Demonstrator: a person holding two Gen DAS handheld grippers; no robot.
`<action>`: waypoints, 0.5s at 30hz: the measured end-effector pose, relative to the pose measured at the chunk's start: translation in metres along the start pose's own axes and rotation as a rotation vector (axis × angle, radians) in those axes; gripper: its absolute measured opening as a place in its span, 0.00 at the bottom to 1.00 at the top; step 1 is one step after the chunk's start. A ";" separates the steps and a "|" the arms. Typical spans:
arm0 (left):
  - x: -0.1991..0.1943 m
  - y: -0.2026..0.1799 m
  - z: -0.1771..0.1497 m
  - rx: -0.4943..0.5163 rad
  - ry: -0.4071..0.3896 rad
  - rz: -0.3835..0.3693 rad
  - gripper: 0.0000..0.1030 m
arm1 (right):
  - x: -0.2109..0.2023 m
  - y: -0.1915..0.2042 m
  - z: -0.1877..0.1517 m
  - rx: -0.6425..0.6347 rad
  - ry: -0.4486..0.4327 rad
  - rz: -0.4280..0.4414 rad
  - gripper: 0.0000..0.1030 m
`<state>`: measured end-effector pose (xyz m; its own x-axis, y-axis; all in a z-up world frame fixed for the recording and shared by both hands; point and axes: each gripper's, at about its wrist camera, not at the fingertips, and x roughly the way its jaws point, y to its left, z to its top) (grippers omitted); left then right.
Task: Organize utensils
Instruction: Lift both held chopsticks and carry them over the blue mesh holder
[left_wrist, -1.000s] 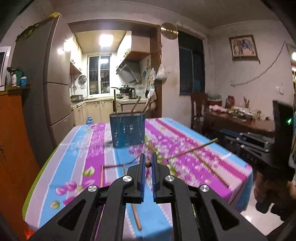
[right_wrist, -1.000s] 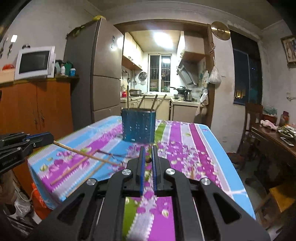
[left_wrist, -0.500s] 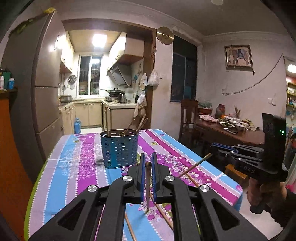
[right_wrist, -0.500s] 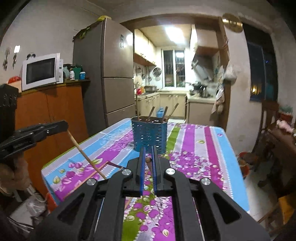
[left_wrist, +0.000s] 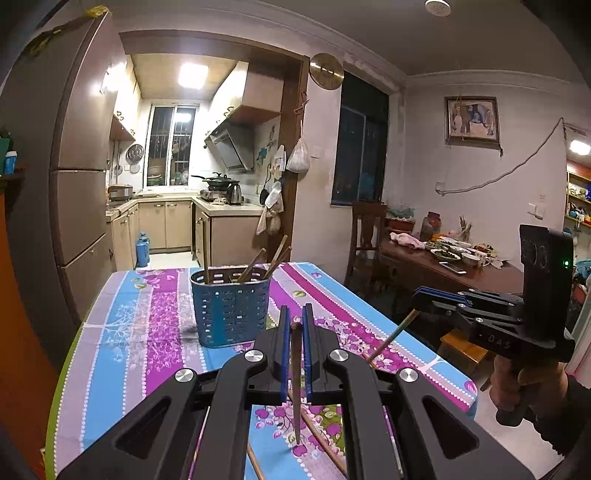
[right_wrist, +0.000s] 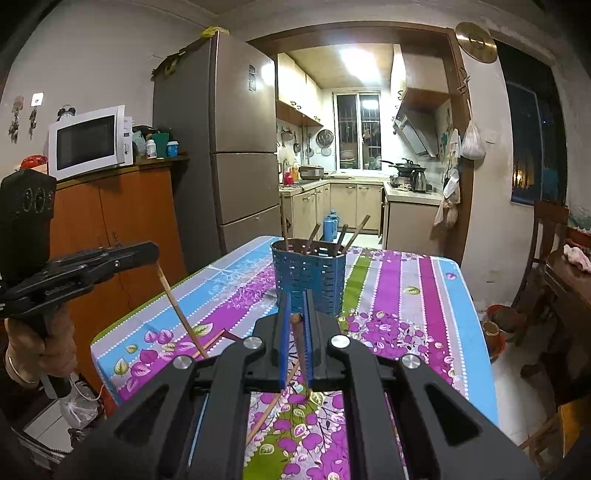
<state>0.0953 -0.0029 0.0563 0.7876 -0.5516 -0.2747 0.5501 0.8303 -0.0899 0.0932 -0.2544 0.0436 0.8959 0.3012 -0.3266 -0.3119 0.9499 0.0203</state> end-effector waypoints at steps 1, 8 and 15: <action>0.000 0.000 0.001 0.001 -0.001 -0.004 0.07 | -0.001 0.000 0.003 0.000 -0.005 0.002 0.05; 0.004 0.004 0.010 0.008 -0.009 -0.004 0.07 | 0.003 0.001 0.014 -0.009 -0.012 0.010 0.05; 0.014 0.010 0.012 -0.009 -0.009 0.006 0.07 | 0.019 -0.002 0.023 0.020 0.004 0.041 0.05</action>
<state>0.1150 -0.0031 0.0631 0.7934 -0.5471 -0.2667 0.5426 0.8343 -0.0971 0.1181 -0.2488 0.0587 0.8810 0.3400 -0.3292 -0.3424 0.9381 0.0525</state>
